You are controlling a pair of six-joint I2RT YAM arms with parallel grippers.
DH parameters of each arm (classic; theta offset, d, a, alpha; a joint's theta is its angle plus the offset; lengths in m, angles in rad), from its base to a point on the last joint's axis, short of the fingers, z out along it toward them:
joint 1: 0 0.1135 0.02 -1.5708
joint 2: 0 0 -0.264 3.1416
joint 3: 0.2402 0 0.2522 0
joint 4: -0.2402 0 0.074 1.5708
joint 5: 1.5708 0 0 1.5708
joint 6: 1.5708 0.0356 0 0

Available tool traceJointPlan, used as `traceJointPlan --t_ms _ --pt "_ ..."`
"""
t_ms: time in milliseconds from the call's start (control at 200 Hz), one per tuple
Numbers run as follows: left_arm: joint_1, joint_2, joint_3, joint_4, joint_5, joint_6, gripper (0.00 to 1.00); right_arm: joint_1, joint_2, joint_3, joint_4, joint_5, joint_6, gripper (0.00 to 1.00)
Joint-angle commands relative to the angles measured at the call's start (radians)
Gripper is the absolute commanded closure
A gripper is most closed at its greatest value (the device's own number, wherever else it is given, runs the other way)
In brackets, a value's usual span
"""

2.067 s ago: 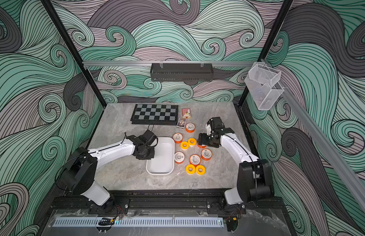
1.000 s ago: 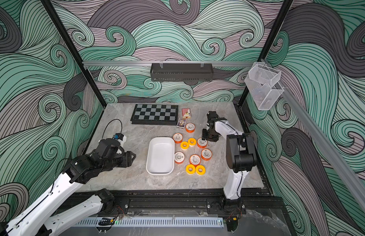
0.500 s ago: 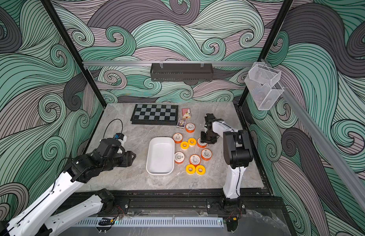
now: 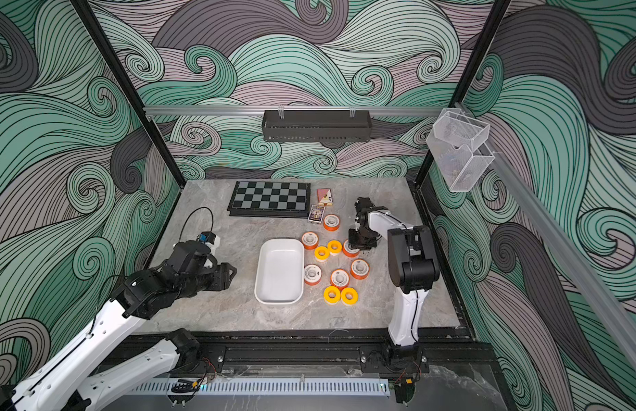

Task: Put the sealing tape into the storage box
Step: Pick up the sealing tape at the center of the board.

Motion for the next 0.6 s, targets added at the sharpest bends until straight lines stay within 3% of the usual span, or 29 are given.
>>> traceJointPlan --t_ms 0,260,595 --pt "-0.004 -0.008 -0.004 -0.004 -0.022 0.011 0.40 0.006 -0.057 -0.004 -0.012 0.016 0.003 0.71" --pt "-0.002 -0.019 -0.006 -0.003 -0.031 0.011 0.40 0.050 -0.199 -0.002 -0.079 0.017 -0.004 0.73" --pt "-0.002 -0.029 -0.010 0.000 -0.028 0.011 0.40 0.354 -0.368 0.059 -0.150 -0.097 0.025 0.71"
